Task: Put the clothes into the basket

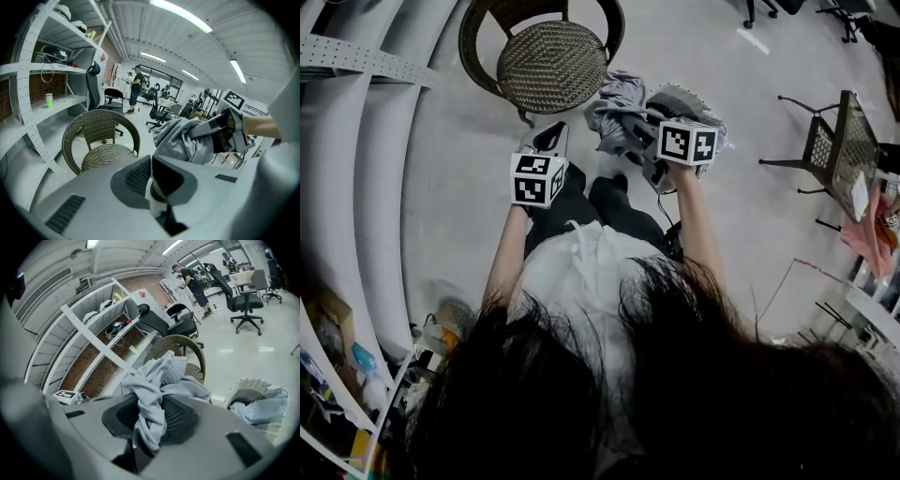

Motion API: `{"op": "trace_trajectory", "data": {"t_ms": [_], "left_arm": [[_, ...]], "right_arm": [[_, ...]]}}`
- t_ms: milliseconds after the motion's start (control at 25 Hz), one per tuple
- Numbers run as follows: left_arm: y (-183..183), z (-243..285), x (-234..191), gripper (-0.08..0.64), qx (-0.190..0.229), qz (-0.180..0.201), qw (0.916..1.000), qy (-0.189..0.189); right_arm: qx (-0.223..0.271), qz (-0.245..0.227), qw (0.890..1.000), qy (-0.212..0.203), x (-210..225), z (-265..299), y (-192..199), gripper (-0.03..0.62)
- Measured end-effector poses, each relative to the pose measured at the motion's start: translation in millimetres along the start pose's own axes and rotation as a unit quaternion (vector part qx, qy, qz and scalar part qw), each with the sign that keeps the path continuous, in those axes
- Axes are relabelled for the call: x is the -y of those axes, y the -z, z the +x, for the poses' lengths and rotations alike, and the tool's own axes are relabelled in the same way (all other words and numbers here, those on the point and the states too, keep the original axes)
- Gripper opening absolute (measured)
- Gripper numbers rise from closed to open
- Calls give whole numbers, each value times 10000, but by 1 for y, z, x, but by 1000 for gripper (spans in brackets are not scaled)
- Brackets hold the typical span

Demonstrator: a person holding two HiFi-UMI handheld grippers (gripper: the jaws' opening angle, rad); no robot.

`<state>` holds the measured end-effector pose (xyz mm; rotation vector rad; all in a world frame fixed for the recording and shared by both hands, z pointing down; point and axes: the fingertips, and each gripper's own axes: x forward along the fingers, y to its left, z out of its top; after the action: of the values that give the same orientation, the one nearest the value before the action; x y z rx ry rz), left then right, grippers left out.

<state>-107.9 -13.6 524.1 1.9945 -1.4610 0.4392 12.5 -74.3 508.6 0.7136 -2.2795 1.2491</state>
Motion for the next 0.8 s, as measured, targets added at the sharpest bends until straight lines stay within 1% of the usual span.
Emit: {"op": "trace_trajectory", "data": {"t_ms": [200,320,440,560,720,800], "left_arm": [[11,32,68,23,-234,137,9991,325],[20,50,112,21,-450,340,9971,520],[25,69,154,21,-574,509,9947,688],[28,83,176,21,-649,627,9927,802],[33,103,204,21,-749,783,9901,894],[36,112,220,22,-795,812,9890,945]], "right_arm": [[111,120,9998,125,47,-44,9,100],[241,281,9990,252,77,-79,19,100],[346,414,9979,345,109,-115,30,100],[389,520,9972,374,130,-133,38,100],[436,611,9951,647,170,-158,51,100],[418,705,9942,693,185,-169,62,100]]}}
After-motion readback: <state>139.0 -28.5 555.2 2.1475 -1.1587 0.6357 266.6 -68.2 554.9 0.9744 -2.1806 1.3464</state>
